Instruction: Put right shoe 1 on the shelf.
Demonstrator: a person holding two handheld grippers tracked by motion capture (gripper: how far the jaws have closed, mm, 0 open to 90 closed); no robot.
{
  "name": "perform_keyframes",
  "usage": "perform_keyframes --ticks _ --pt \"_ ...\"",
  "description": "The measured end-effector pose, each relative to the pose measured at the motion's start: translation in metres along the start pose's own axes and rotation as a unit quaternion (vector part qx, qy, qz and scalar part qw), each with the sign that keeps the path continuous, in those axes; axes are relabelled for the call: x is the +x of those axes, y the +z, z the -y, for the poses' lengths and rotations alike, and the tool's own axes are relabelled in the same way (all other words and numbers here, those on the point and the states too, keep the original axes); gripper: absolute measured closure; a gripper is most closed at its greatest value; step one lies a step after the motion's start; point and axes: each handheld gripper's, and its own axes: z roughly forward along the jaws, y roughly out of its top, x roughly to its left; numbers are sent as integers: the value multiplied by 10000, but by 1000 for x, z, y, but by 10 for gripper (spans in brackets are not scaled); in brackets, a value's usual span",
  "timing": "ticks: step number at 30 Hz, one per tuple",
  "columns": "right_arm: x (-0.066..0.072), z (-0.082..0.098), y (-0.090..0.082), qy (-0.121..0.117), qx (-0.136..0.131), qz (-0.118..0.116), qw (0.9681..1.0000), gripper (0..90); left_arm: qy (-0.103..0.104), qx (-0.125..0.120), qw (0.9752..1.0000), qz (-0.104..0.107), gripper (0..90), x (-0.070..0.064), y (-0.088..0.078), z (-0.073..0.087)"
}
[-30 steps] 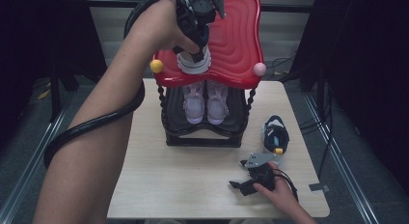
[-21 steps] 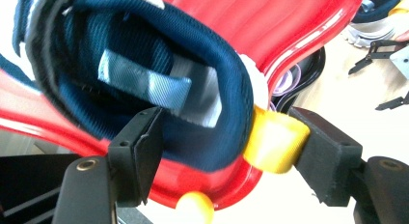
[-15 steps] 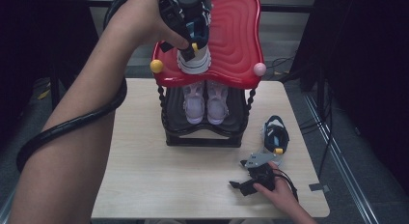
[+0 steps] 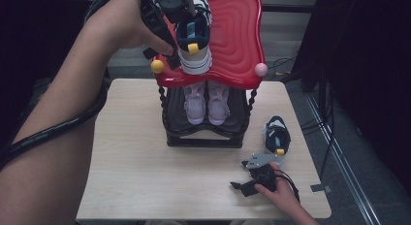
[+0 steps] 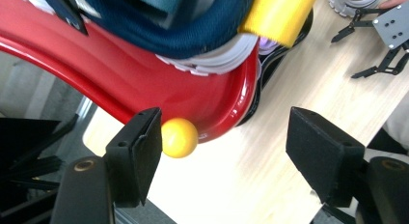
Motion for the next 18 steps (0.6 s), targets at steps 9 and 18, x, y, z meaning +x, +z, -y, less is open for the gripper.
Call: perform_keyframes --ticks 9,18 --pt "0 0 0 0 0 1 10000 117 -132 137 9997 146 280 -1 6 15" --pt "0 0 0 1 -1 6 10000 118 -221 149 9994 209 280 -1 11 30"
